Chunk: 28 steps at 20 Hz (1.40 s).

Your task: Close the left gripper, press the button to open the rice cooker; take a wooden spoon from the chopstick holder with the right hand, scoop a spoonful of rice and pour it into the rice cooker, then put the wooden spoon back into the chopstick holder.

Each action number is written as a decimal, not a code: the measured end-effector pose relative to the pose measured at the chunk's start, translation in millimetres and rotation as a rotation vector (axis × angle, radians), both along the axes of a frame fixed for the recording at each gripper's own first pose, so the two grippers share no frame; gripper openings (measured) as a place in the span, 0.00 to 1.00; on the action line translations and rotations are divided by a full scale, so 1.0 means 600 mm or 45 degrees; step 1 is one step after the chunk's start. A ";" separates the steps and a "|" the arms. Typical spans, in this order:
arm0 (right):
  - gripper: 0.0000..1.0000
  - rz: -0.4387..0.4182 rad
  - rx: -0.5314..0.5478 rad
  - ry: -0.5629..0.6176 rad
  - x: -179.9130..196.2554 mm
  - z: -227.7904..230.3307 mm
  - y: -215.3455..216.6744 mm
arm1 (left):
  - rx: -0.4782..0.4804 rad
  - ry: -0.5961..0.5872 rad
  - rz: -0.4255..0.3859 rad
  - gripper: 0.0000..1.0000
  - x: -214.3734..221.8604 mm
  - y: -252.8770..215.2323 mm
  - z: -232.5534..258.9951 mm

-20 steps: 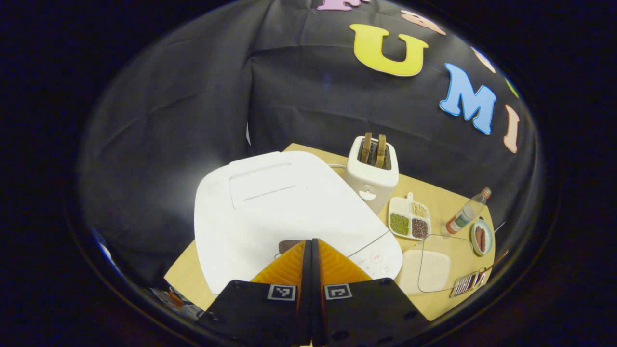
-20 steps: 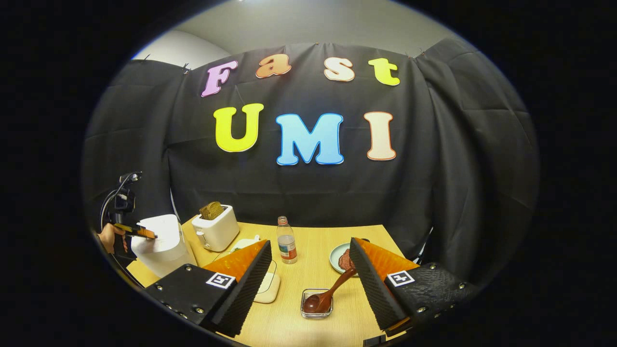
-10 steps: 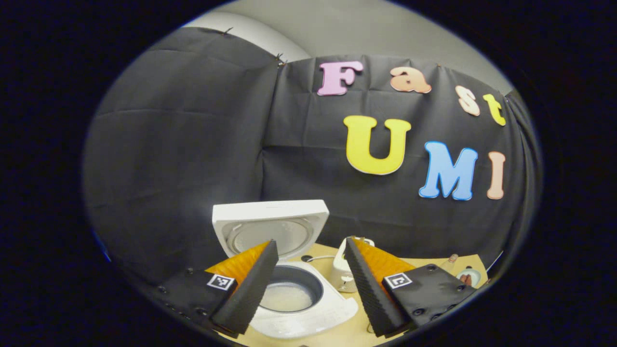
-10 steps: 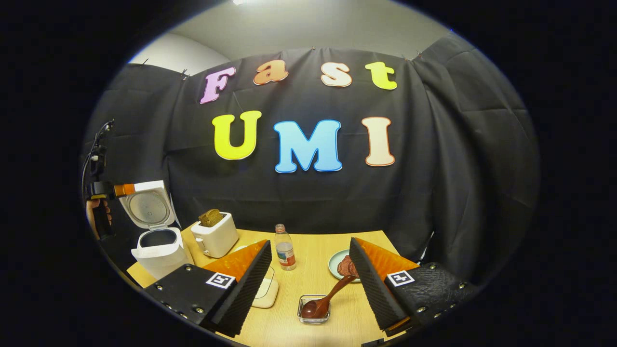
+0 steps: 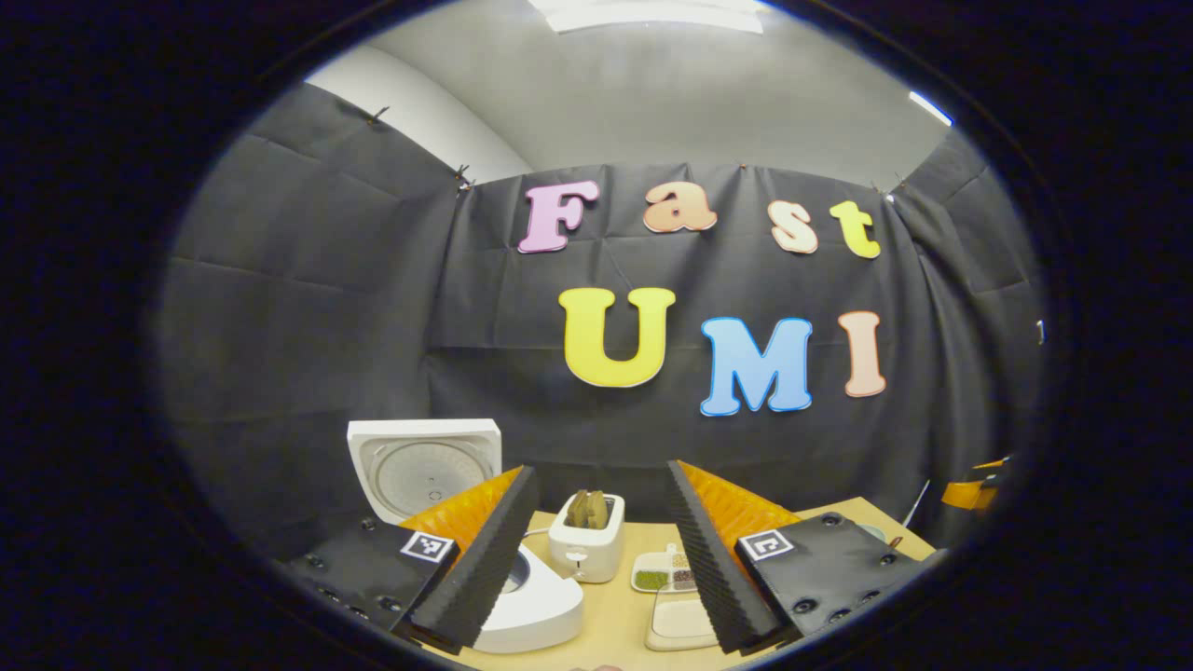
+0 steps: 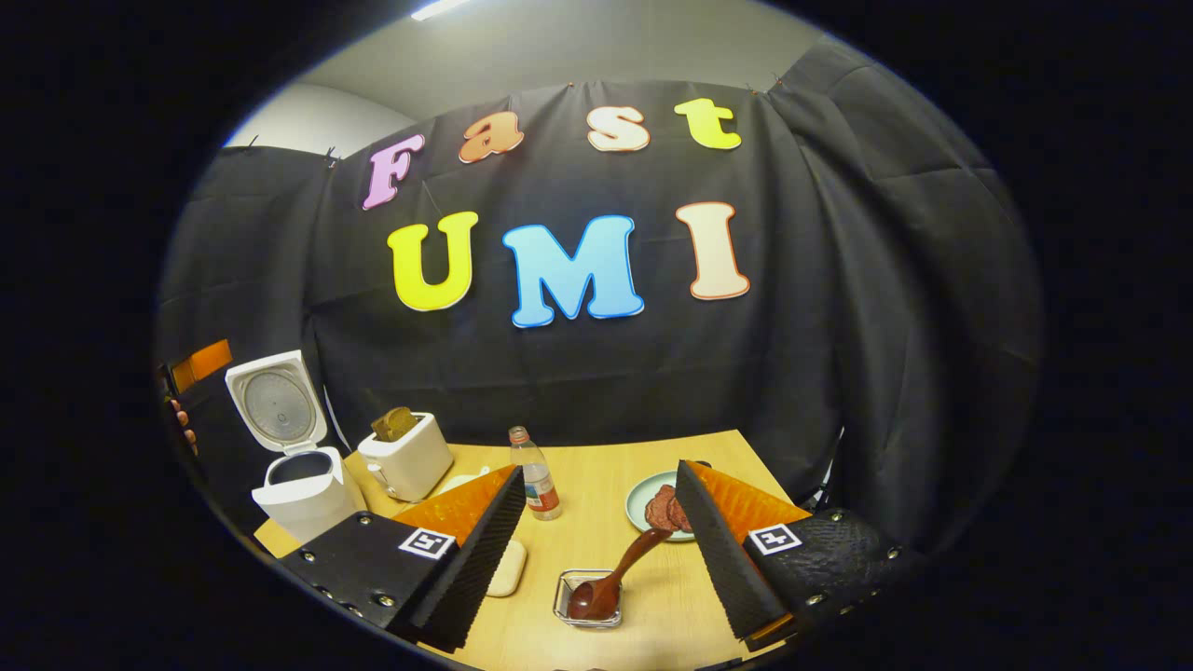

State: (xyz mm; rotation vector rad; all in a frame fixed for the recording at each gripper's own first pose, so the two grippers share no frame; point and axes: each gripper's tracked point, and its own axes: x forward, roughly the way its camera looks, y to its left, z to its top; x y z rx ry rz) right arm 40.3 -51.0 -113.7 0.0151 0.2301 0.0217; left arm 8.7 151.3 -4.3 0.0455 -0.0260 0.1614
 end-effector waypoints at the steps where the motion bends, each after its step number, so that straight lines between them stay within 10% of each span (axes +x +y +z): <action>1: 0.98 -0.006 -0.018 0.028 0.004 -0.017 -0.011 | 0.006 0.012 -0.020 0.96 -0.003 -0.020 -0.005; 19: 0.97 0.097 0.390 0.463 0.152 -0.305 -0.050 | 0.025 0.165 0.005 0.94 -0.035 -0.126 -0.055; 22: 0.76 0.124 0.427 0.466 0.162 -0.301 -0.046 | 0.052 0.179 -0.017 0.95 -0.032 -0.140 -0.063; 25: 0.31 0.177 0.450 0.447 0.148 -0.287 -0.019 | 0.083 0.179 -0.065 0.95 -0.019 -0.146 -0.062; 28: 0.14 0.114 0.453 0.409 0.126 -0.270 -0.013 | 0.088 0.148 -0.115 0.95 -0.009 -0.140 -0.047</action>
